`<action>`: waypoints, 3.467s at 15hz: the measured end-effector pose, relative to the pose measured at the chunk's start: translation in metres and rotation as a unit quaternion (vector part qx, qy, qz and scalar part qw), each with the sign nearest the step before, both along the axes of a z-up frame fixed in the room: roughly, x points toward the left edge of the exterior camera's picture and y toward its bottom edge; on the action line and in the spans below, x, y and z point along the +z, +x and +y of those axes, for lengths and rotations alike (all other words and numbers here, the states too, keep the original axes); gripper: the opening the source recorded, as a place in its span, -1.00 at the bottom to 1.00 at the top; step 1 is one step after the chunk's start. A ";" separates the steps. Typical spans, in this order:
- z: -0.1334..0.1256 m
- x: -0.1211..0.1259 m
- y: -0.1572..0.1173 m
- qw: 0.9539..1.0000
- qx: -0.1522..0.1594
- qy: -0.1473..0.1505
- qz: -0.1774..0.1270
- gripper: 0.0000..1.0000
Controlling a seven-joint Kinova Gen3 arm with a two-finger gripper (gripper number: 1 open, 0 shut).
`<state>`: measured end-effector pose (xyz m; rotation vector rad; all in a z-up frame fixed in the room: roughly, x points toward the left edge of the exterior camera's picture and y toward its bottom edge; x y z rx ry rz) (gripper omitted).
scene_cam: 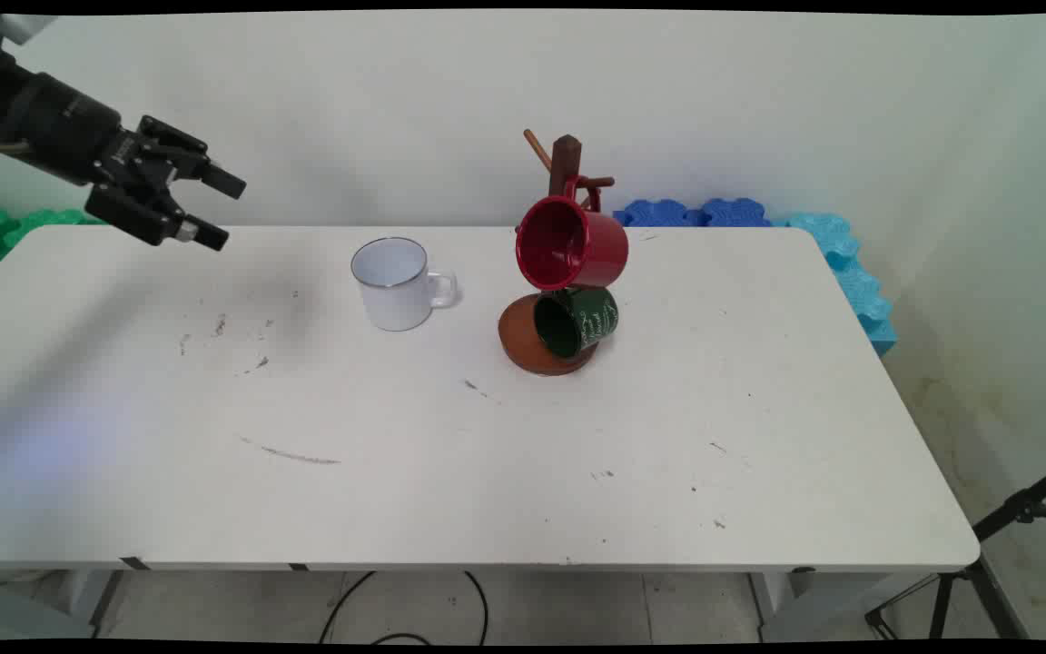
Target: Pick up the red mug from the rack
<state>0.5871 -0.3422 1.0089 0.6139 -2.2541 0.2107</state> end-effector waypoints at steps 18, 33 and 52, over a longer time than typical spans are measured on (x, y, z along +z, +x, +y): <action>-0.016 -0.017 -0.232 0.985 0.158 0.040 0.057 1.00; -0.029 -0.045 -0.380 0.968 0.238 0.052 0.056 1.00; -0.059 -0.075 -0.417 0.965 0.259 0.027 0.038 -1.00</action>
